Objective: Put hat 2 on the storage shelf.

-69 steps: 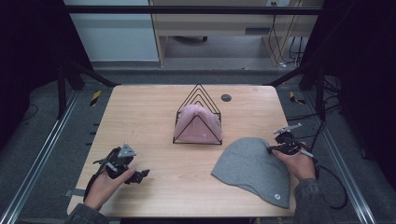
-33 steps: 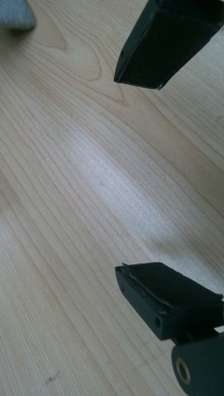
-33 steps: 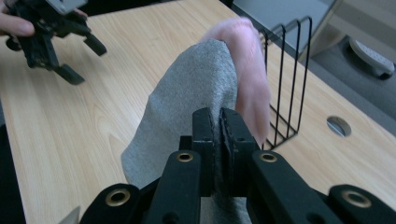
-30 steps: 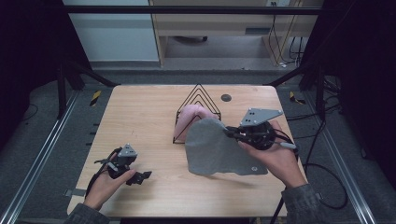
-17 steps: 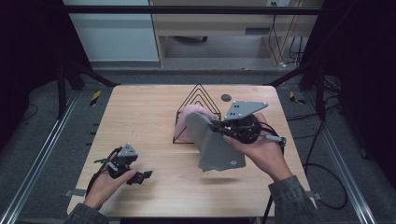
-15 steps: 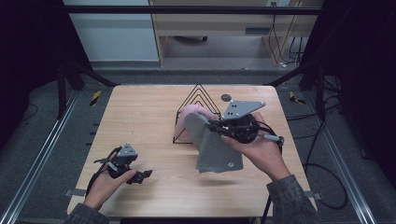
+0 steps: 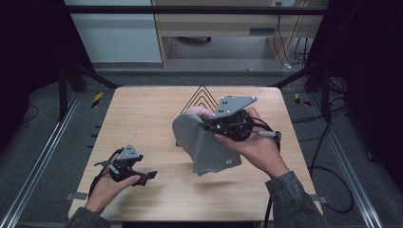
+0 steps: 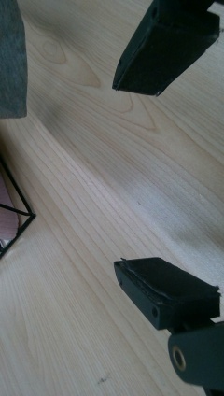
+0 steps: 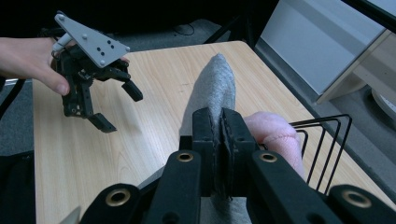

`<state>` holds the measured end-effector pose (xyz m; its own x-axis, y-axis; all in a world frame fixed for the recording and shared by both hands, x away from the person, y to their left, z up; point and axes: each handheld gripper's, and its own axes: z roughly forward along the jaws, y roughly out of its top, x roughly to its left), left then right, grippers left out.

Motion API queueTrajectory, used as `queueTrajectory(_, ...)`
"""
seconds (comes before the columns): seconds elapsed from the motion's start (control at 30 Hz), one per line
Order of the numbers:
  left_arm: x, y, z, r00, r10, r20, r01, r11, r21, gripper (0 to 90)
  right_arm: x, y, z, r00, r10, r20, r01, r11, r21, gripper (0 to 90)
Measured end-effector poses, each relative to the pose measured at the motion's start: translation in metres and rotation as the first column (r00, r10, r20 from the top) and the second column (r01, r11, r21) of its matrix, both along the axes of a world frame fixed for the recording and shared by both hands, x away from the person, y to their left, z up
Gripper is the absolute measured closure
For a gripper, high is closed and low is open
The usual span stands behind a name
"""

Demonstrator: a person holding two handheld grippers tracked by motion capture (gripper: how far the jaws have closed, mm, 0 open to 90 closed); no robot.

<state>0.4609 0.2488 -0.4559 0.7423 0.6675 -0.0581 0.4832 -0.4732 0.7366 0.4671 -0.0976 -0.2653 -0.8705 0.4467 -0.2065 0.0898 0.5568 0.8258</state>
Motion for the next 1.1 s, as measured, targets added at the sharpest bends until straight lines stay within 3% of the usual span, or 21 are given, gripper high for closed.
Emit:
queueTrajectory(0.07,0.0,-0.003,0.005,1.0,-0.001,0.004,0.001,0.9998,-0.019,12.4,0.001,0.001,0.002,1.0,0.001,0.001,-0.001,1.0,0.001,85.6)
queueTrajectory(0.37,0.01,-0.023,0.041,0.9939,-0.109,0.014,0.109,0.9939,0.015,13.2,0.01,0.011,0.012,0.9999,0.016,0.005,-0.016,0.9999,0.002,85.5)
queueTrajectory(0.43,0.016,-0.025,0.05,0.9915,-0.129,0.013,0.129,0.9915,-0.012,13.2,0.011,0.015,0.012,0.9998,0.021,0.008,-0.021,0.9998,0.003,85.6)
queueTrajectory(0.6,0.027,-0.033,0.066,0.9867,-0.156,0.046,0.155,0.9877,0.019,14.9,0.013,0.024,0.01,0.9995,0.03,0.007,-0.03,0.9995,-0.01,85.5)
queueTrajectory(0.8,0.035,-0.033,0.078,0.9808,-0.172,0.092,0.172,0.9851,0.002,14.4,0.014,0.029,0.008,0.9994,0.033,0.0,-0.033,0.9993,-0.015,85.5)
queueTrajectory(0.97,0.041,-0.032,0.081,0.9778,-0.188,0.092,0.188,0.9821,0.017,15.2,0.015,0.032,0.008,0.9993,0.037,-0.001,-0.037,0.999,-0.025,85.5)
queueTrajectory(1.1,0.047,-0.032,0.079,0.9792,-0.182,0.09,0.182,0.9833,0.01,17.7,0.016,0.036,0.008,0.999,0.045,-0.002,-0.045,0.9987,-0.024,85.5)
